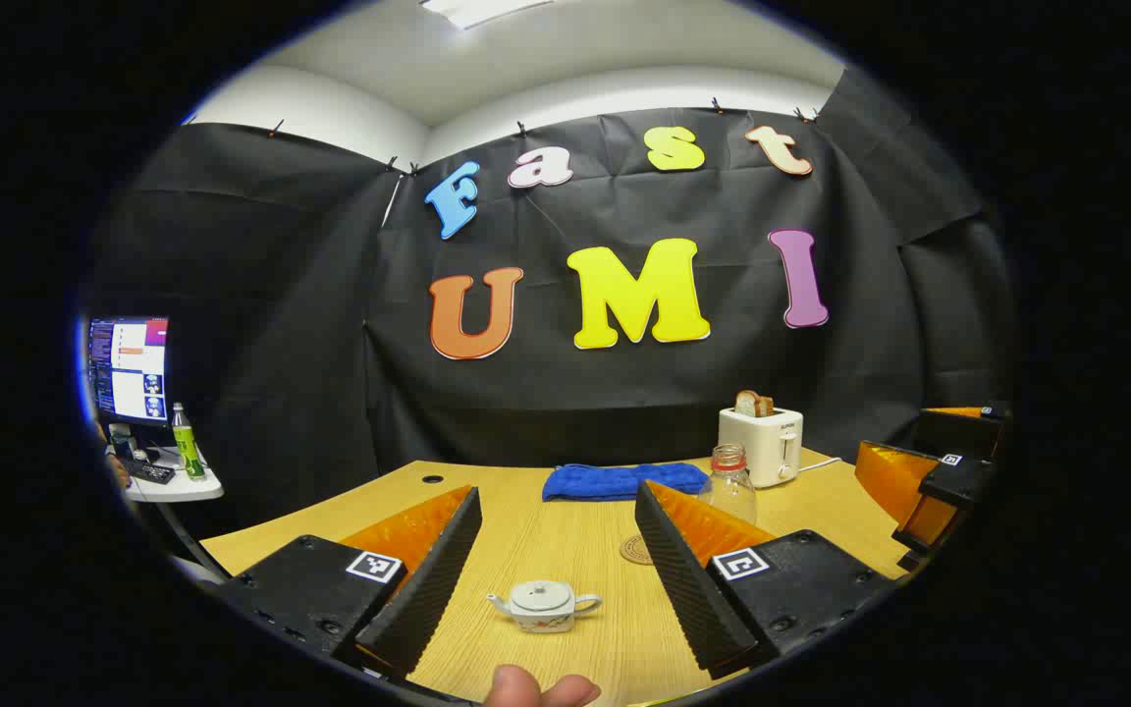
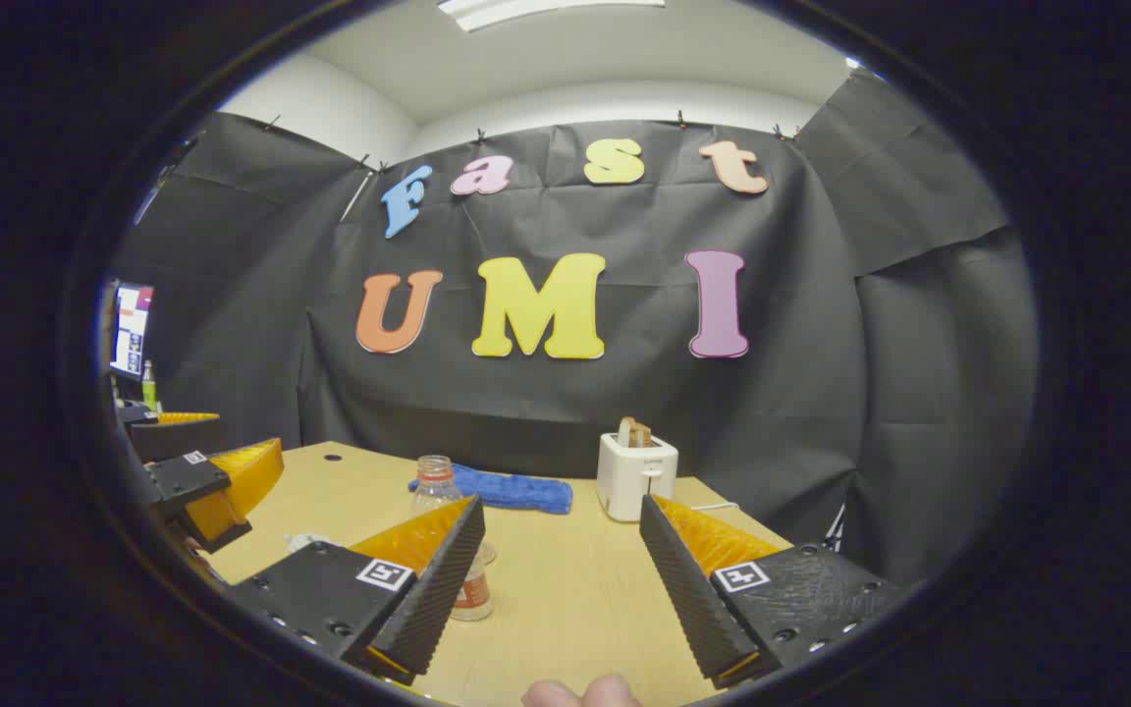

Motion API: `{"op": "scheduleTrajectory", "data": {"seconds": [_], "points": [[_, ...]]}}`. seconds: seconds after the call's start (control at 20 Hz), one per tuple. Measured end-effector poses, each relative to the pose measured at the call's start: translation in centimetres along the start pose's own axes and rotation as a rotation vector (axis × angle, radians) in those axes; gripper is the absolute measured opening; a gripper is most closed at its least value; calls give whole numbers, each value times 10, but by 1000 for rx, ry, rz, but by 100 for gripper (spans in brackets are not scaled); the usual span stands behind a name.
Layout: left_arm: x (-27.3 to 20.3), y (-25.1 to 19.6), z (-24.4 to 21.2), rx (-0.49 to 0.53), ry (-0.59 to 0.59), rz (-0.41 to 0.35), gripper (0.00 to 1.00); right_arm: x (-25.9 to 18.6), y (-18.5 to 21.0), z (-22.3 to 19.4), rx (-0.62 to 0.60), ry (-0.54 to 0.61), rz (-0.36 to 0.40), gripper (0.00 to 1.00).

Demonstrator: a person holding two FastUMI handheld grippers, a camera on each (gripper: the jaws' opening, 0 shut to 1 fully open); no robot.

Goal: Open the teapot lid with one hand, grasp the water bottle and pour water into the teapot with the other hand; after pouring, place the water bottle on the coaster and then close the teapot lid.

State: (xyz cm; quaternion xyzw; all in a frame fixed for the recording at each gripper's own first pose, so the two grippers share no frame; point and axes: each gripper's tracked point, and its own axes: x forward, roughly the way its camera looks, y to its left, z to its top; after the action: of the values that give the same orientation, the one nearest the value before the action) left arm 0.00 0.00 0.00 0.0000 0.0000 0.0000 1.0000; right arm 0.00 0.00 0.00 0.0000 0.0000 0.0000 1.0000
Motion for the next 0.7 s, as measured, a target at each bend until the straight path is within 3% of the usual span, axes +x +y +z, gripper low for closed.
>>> {"op": "scheduleTrajectory", "data": {"seconds": [0.7], "points": [[0,-1,-3,-3,13,-5,98,1,8,-4,9,11,11,97]]}}
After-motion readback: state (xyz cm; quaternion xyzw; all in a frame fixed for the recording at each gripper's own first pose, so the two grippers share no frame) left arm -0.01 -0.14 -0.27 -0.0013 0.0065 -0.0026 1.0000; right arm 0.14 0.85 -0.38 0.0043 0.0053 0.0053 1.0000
